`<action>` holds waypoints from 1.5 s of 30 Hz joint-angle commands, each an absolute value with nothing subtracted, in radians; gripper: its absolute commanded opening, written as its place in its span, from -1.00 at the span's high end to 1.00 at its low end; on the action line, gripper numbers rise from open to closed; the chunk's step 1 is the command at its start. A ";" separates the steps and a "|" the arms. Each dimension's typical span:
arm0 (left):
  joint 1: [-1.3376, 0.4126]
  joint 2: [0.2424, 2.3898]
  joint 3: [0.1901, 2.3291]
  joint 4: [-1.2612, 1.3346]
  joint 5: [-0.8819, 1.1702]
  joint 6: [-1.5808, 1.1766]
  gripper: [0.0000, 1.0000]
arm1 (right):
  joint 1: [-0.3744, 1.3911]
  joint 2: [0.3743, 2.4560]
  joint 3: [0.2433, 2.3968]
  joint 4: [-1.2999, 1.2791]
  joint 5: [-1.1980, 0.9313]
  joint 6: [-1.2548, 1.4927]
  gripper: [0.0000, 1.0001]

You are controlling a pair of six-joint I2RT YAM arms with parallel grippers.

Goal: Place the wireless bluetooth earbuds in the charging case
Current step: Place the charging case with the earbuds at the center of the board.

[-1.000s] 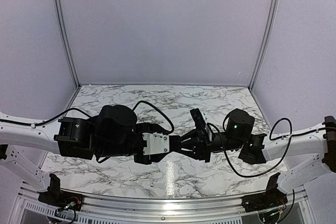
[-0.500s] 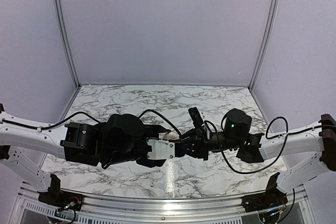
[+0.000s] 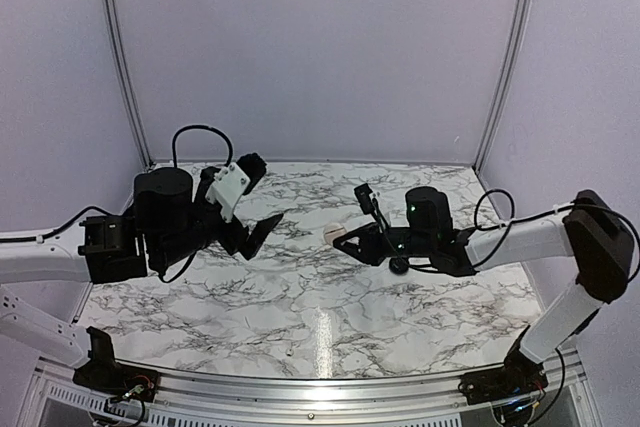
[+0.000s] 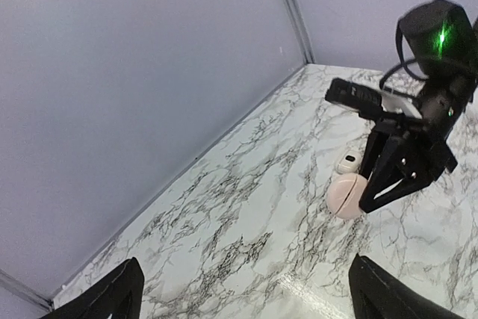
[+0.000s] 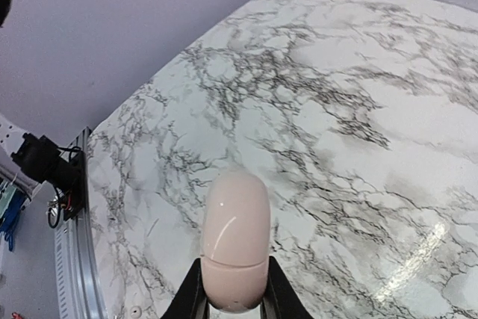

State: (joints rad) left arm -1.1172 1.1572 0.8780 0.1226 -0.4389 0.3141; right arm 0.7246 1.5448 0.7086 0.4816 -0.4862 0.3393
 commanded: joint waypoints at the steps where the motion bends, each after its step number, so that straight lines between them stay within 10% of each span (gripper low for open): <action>1: -1.075 1.128 0.850 0.162 -0.459 0.095 -0.98 | 0.665 1.664 0.808 0.366 -0.462 0.342 1.00; 13: -1.012 1.200 0.874 0.063 -0.501 -0.135 -0.98 | 0.580 1.905 0.914 0.239 -0.463 0.327 0.97; 39: -0.769 1.250 0.997 -0.156 -0.243 -0.326 -0.98 | 0.537 1.540 1.001 0.007 -0.227 0.171 -0.96; 45: -0.625 1.254 1.019 -0.213 -0.102 -0.366 -0.98 | 0.482 1.350 0.955 0.014 -0.108 0.148 -0.97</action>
State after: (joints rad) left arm -0.6991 1.2472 0.9905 -0.1387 -0.2146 -0.3233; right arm 0.5167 1.4551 0.9642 0.0238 -0.2085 0.1825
